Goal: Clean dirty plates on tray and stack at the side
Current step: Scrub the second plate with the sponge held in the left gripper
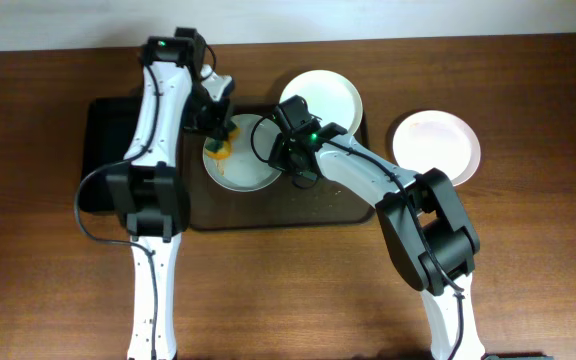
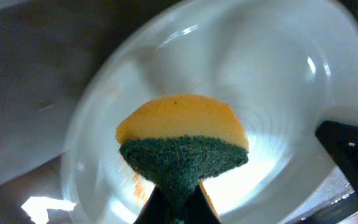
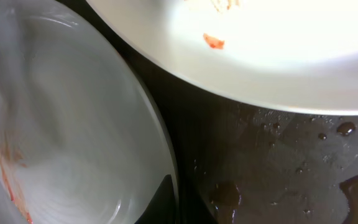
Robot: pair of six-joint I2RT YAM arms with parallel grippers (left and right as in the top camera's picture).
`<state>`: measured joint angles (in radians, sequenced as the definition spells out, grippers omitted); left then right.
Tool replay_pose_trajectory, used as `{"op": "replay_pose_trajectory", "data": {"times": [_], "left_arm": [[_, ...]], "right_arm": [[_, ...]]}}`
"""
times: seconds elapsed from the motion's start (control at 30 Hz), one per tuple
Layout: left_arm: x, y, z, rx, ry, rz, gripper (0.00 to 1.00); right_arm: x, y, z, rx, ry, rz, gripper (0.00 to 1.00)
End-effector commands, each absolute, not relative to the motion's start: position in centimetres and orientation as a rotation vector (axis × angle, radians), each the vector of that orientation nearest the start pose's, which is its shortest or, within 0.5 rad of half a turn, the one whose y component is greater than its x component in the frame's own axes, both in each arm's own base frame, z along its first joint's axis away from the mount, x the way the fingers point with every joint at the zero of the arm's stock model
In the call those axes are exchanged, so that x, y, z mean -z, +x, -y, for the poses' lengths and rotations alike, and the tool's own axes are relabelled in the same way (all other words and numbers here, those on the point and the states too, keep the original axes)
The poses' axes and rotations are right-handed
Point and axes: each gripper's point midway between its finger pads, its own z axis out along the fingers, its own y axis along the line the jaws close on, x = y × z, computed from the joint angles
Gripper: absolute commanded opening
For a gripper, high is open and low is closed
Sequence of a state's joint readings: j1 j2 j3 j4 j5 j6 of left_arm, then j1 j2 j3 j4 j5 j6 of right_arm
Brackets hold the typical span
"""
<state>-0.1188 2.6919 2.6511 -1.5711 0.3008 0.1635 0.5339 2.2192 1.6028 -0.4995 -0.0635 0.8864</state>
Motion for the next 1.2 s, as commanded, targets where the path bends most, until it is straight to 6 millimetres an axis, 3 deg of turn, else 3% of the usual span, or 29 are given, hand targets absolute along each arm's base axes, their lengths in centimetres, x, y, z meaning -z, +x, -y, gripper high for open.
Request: {"op": "replay_pose_trajectory", "data": {"times": [0.0,0.07,0.13,0.27,0.3,0.33,0.37,0.4,0.5,0.57,0.63,0.67,0.7,0.8,0.87,0.9,0.93,1.0,1.07,1.1,1.17], "left_arm": [[-1.0,47.5,12.3,0.557,0.551,-3.147,0.01],[1.0,46.8,11.4,0.490,0.499,-3.230,0.00],[0.7,44.7,11.2,0.503,0.477,-3.323,0.01],[0.8,44.6,10.3,0.481,0.481,-3.333,0.00],[1.0,44.8,9.1,0.395,0.474,-3.347,0.00],[1.5,45.4,6.7,0.179,0.390,-3.366,0.01],[1.9,47.0,4.6,-0.044,0.227,-3.331,0.00],[2.1,48.7,4.4,-0.089,0.124,-3.261,0.01],[2.4,53.1,6.5,-0.054,0.116,-3.077,0.01],[2.2,54.5,8.9,-0.039,0.173,-3.003,0.00],[2.3,53.5,10.7,0.014,0.270,-3.030,0.00],[2.3,51.6,12.8,0.169,0.455,-3.065,0.00],[2.2,49.9,13.6,0.261,0.528,-3.112,0.01],[1.7,46.2,11.7,0.290,0.535,-3.272,0.01],[1.0,44.8,11.0,0.461,0.601,-3.300,0.01],[0.9,44.8,10.9,0.506,0.608,-3.288,0.01],[1.0,45.6,10.9,0.534,0.751,-3.203,0.01],[1.9,47.9,11.0,0.424,0.806,-3.109,0.01],[3.0,47.1,11.1,0.312,0.843,-3.158,0.00],[3.2,46.1,11.3,0.260,0.755,-3.234,0.01],[2.0,46.6,11.5,0.224,0.661,-3.228,0.01]], "right_arm": [[-0.4,44.6,-27.3,-0.454,0.450,-2.755,0.04],[-0.4,44.6,-27.3,-0.453,0.450,-2.755,0.04],[-0.4,44.6,-27.3,-0.452,0.451,-2.756,0.04],[-0.3,44.5,-27.2,-0.445,0.451,-2.763,0.04],[-0.3,44.4,-27.2,-0.443,0.451,-2.765,0.04],[-0.2,44.4,-27.2,-0.443,0.451,-2.765,0.04],[-0.2,44.5,-27.2,-0.444,0.452,-2.763,0.04],[-0.3,44.5,-27.2,-0.446,0.451,-2.761,0.04],[-0.2,44.5,-27.2,-0.445,0.451,-2.762,0.04],[-0.2,44.4,-27.2,-0.439,0.429,-2.767,0.04],[-0.2,44.4,-27.2,-0.439,0.425,-2.767,0.04],[-0.2,44.4,-27.2,-0.440,0.425,-2.767,0.04],[-0.3,44.4,-27.4,-0.451,0.416,-2.769,0.04],[-0.4,44.3,-27.9,-0.486,0.375,-2.778,0.04],[-0.4,44.2,-28.0,-0.496,0.367,-2.779,0.04],[-0.4,44.2,-28.1,-0.499,0.367,-2.780,0.04],[-0.4,44.2,-28.2,-0.505,0.365,-2.782,0.04],[-0.4,44.2,-28.2,-0.505,0.365,-2.782,0.04],[-0.4,44.2,-28.1,-0.505,0.365,-2.782,0.04],[-0.4,44.2,-28.2,-0.502,0.346,-2.784,0.04],[-0.4,44.1,-28.2,-0.503,0.334,-2.787,0.04]]}}
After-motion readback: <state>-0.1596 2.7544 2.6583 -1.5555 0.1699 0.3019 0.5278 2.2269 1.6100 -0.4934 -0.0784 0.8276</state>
